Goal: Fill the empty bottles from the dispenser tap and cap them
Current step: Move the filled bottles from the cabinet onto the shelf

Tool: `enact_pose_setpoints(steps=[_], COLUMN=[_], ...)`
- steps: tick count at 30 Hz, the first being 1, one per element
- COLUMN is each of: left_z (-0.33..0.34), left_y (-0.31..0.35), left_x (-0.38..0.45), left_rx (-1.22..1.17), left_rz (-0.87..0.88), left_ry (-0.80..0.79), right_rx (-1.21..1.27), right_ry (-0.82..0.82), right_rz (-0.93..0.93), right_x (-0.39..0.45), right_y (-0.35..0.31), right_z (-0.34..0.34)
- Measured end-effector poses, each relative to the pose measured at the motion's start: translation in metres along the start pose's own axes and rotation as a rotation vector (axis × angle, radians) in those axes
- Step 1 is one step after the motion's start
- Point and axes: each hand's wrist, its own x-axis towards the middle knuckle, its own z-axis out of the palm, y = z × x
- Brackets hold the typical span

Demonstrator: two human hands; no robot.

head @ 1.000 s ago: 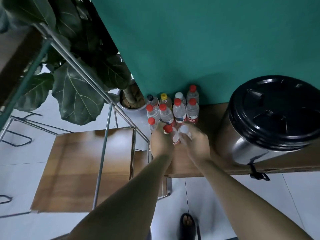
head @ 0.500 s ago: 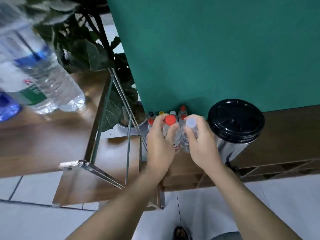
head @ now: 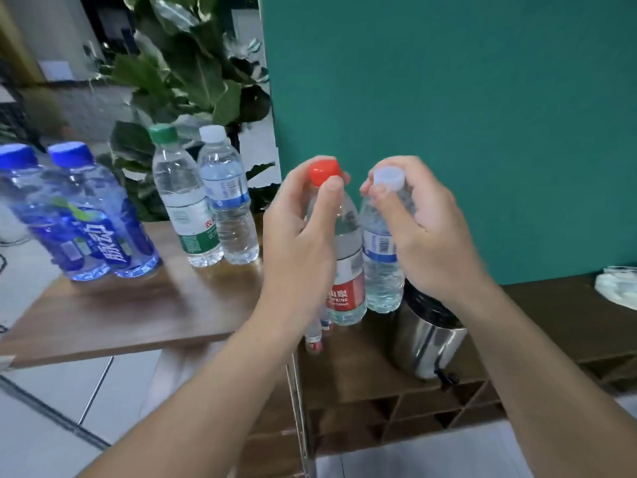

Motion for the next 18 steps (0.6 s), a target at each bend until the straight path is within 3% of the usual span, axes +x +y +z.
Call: enact_pose_setpoints(steps=[6, 18], left_z=[-0.095, -0.285], left_y=[0.043, 0.037], left_x=[0.032, 0.054], left_rx=[0.089, 0.214], left_rz=[0.096, 0.061], left_ry=[0.044, 0.201], right_rx=[0.076, 0.189], right_ry=[0.018, -0.087], right_rz=[-0.06, -0.055], right_x=[0.023, 0.03], right_y=[-0.076, -0.15], right_z=[0.073, 0.26])
